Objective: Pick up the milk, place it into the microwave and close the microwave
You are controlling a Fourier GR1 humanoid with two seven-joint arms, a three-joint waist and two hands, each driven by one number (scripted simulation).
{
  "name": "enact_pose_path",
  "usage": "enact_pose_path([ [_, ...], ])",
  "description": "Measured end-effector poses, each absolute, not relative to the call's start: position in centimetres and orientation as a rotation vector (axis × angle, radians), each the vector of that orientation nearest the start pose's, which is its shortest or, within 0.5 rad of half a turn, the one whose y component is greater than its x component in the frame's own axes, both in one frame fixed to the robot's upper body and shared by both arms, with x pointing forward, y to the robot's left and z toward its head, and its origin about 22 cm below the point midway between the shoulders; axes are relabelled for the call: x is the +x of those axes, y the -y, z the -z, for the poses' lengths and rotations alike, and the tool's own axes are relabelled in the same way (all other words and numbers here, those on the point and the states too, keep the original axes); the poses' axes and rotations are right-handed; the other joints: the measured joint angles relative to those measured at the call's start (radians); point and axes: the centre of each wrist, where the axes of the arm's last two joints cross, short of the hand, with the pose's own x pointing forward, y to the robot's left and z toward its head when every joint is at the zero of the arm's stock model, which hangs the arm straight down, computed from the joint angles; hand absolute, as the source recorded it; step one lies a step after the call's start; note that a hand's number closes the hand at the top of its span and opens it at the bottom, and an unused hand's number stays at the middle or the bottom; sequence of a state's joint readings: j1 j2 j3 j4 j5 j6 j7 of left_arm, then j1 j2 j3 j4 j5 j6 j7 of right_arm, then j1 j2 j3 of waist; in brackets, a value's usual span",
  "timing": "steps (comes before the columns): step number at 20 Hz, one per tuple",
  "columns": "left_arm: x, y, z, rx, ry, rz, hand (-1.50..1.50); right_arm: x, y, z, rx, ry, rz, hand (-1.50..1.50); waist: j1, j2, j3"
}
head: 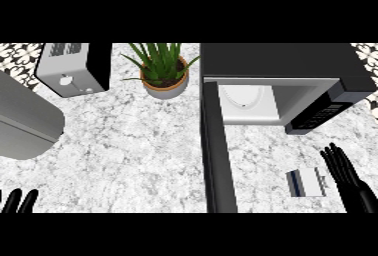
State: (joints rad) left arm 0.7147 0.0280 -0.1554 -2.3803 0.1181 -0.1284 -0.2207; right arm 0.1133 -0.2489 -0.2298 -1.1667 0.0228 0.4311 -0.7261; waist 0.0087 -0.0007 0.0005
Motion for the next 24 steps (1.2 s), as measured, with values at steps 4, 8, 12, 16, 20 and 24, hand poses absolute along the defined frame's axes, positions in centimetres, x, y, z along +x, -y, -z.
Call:
enact_pose_path([
  [4,7.2,-24.1,-8.9,-0.047,1.958,-0.070,-1.50,18.7,36.5,9.3,0.042,1.772,-0.171,-1.50,0.003,0.000,0.000],
  [8,6.7,-24.7,-9.0,-0.050,1.964,-0.066,-1.50,19.3,36.8,10.8,-0.040,1.757,-0.168,-1.50,0.005,0.000,0.000],
  [12,7.0,-24.8,-8.7,-0.043,1.963,-0.062,-1.50,20.1,37.6,11.9,-0.119,1.743,-0.166,-1.50,0.005,0.001,0.000],
  [16,6.9,-25.1,-8.8,-0.045,1.962,-0.058,-1.50,20.1,39.1,12.8,-0.160,1.704,-0.168,-1.50,0.009,0.002,0.001],
  [20,6.9,-25.3,-8.6,-0.049,1.963,-0.061,-1.50,20.1,39.4,13.1,-0.075,1.658,-0.190,-1.50,0.012,0.003,0.002],
  [24,7.0,-25.1,-8.7,-0.051,1.960,-0.060,-1.50,20.4,38.2,13.4,0.078,1.610,-0.260,-1.50,0.013,0.003,0.003],
])
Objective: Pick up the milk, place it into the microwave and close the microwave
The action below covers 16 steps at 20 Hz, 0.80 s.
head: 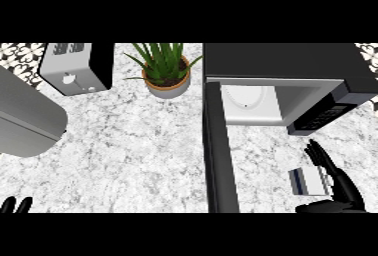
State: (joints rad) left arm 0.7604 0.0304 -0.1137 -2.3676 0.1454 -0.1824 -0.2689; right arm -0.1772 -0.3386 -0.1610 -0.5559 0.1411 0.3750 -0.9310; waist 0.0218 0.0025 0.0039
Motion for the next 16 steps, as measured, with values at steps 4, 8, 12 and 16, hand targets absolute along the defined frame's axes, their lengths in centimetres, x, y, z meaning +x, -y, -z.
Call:
enact_pose_path([
  [4,7.0,-25.1,-8.5,-0.051,1.951,-0.065,-1.50,20.9,36.8,13.3,0.168,1.632,-0.272,1.50,-0.007,-0.002,-0.001],
  [8,7.2,-25.0,-8.6,-0.046,1.948,-0.079,-1.50,21.2,36.0,13.1,0.112,1.725,-0.260,1.50,-0.014,-0.003,-0.002],
  [12,7.1,-24.9,-8.5,-0.055,1.944,-0.084,-1.50,21.6,35.9,12.6,0.070,1.789,-0.204,1.50,-0.015,-0.004,-0.002],
  [16,7.2,-25.1,-8.6,-0.053,1.945,-0.084,-1.50,22.0,35.6,11.9,0.054,1.846,-0.132,1.50,-0.018,-0.004,-0.003],
])
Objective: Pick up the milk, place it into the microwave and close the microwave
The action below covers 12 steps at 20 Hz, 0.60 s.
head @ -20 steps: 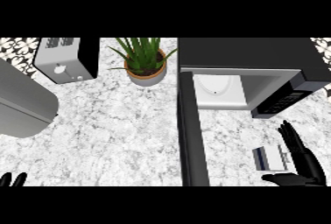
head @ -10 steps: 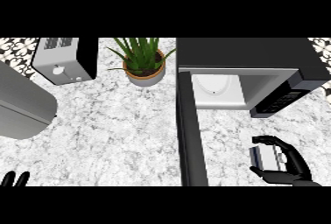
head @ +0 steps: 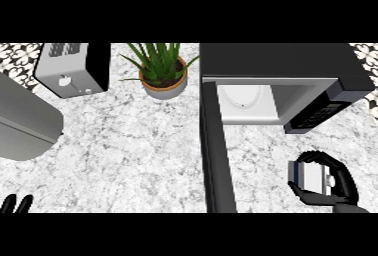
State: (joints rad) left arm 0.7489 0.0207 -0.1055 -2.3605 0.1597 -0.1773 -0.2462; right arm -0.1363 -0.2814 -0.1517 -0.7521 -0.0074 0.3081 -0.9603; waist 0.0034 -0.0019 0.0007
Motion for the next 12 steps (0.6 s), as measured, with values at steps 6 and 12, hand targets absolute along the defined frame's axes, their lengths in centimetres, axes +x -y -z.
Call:
enact_pose_path([
  [6,6.9,-25.1,-8.6,-0.074,1.938,-0.076,-1.50,22.1,36.7,10.9,-0.042,1.908,-0.016,1.50,0.001,0.000,0.000],
  [12,6.7,-25.6,-8.7,-0.076,1.934,-0.090,-1.50,22.8,34.5,8.7,0.045,1.966,-0.003,1.50,-0.003,-0.002,-0.002],
])
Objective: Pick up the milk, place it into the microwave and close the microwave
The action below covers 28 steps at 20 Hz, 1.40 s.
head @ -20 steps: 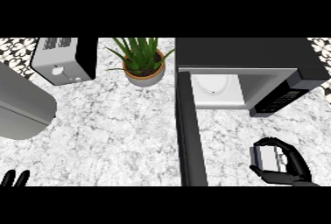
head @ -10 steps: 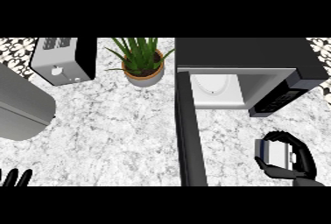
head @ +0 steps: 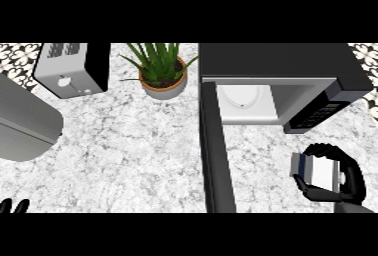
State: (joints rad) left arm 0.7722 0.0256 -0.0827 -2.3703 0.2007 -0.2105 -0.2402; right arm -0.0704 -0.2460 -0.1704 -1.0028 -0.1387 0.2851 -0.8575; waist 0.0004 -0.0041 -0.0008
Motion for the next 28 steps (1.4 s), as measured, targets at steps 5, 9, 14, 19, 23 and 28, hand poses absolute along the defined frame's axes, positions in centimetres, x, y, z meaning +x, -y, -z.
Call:
enact_pose_path([
  [5,6.5,-25.9,-8.3,-0.077,1.931,-0.097,-1.50,22.7,32.2,6.1,0.108,2.013,-0.032,1.50,-0.001,0.000,0.000],
  [9,6.2,-25.8,-8.4,-0.075,1.929,-0.098,-1.50,23.1,30.2,3.6,0.075,2.032,-0.068,1.50,0.001,0.000,0.000],
  [14,6.7,-26.0,-8.4,-0.073,1.923,-0.097,-1.50,26.4,27.6,0.5,-0.006,2.026,-0.119,1.50,0.007,0.002,0.000],
  [19,6.5,-27.3,-8.2,-0.066,1.926,-0.100,-1.50,30.1,26.5,-0.4,-0.048,1.988,-0.149,1.50,0.014,0.004,0.000],
  [23,6.8,-27.9,-8.6,-0.066,1.926,-0.098,-1.50,32.8,25.1,-0.4,-0.060,1.959,-0.163,1.50,0.016,0.005,0.001],
  [28,7.6,-28.0,-7.8,-0.086,1.920,-0.090,-1.50,34.5,25.6,0.3,-0.064,2.026,-0.148,1.50,0.001,-0.012,0.008],
])
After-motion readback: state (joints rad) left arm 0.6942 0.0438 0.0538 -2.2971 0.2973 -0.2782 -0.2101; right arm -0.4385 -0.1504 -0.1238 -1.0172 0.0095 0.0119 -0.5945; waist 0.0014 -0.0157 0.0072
